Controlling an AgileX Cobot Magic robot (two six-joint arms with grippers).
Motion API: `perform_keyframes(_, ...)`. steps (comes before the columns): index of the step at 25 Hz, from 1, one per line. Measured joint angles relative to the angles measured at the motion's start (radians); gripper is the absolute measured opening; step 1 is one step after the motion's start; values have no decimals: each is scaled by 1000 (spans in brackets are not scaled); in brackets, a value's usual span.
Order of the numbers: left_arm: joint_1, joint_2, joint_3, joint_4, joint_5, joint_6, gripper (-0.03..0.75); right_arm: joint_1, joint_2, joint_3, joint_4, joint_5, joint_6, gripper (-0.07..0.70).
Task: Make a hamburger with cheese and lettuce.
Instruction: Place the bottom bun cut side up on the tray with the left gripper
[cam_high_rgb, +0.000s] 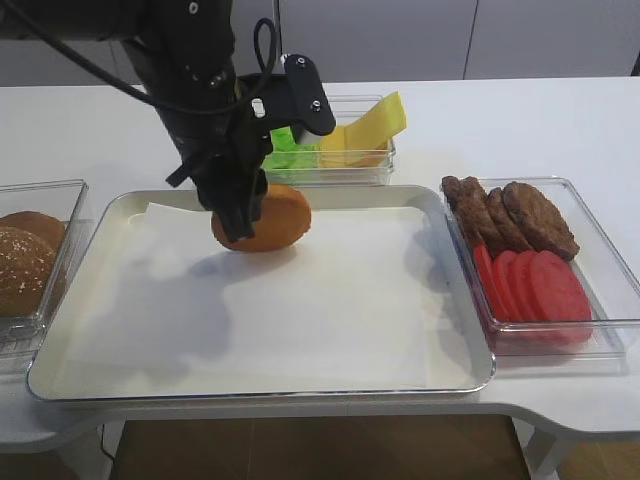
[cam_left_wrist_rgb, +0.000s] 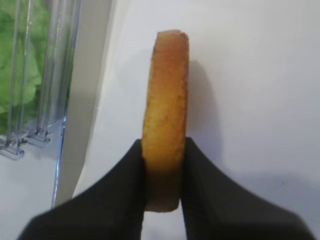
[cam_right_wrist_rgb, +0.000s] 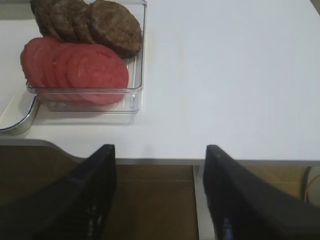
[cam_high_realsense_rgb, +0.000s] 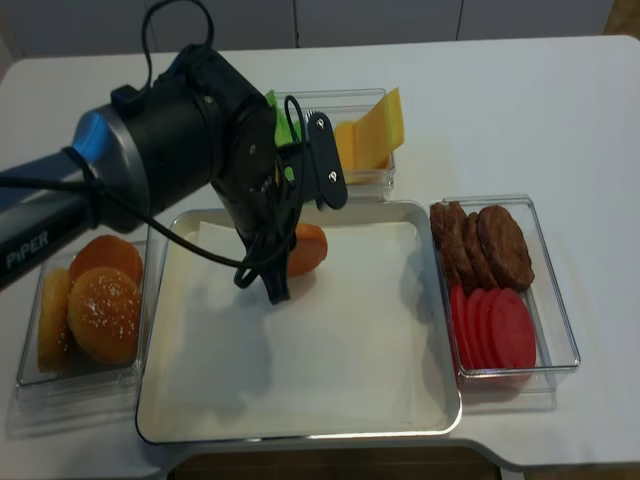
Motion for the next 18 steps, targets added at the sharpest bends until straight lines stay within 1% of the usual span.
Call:
perform_keyframes(3,-6,0,0,-2,0,2,138,0,0,0,0,0,0,440)
perform_keyframes(11,-7,0,0,-2,33,2,138,0,0,0,0,0,0,440)
perform_keyframes(18,-7,1,0,-30,37,2,135,0,0,0,0,0,0,440)
